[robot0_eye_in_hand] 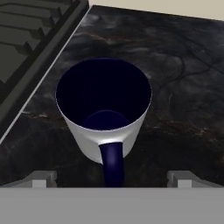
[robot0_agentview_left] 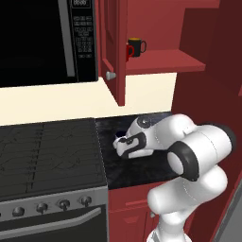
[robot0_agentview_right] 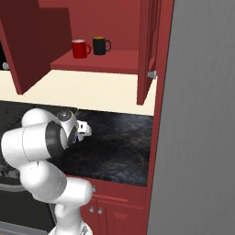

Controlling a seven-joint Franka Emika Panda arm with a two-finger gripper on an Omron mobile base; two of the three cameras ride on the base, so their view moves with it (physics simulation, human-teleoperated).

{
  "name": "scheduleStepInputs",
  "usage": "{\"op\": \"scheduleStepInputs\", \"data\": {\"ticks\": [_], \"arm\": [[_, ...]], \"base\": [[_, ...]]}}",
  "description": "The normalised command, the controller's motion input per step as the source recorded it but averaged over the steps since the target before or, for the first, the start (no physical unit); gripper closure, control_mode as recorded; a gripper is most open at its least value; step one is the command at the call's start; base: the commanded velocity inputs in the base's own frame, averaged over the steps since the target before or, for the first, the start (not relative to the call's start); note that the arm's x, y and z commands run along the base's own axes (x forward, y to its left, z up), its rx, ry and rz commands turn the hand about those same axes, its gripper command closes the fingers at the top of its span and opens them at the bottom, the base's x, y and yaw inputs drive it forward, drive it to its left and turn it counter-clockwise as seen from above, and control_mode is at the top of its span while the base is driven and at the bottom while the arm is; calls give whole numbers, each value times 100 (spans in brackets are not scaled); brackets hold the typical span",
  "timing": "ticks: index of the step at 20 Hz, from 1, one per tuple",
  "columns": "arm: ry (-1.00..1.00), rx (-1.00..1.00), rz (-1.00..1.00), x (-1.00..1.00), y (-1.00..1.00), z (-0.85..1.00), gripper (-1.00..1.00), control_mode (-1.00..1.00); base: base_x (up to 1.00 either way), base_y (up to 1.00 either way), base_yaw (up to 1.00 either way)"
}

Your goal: Pick the mug on the counter and place it in the cabinet with the handle facing the right, like the mugs already inside.

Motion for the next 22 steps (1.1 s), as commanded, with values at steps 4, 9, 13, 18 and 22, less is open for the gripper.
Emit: {"op": "scheduleStepInputs", "data": {"ticks": [4,9,13,18,22], "arm": [[0,0,0,9,4,-16,-100,-100],[-3,0,0,8,4,-15,100,-100],[-6,0,0,7,0,-12,100,-100],[-7,0,0,10,0,-8,100,-100],[-2,0,0,0,1,-1,100,-100]], "base": [[0,0,0],[0,0,0],[0,0,0],[0,0,0],[0,0,0]]}}
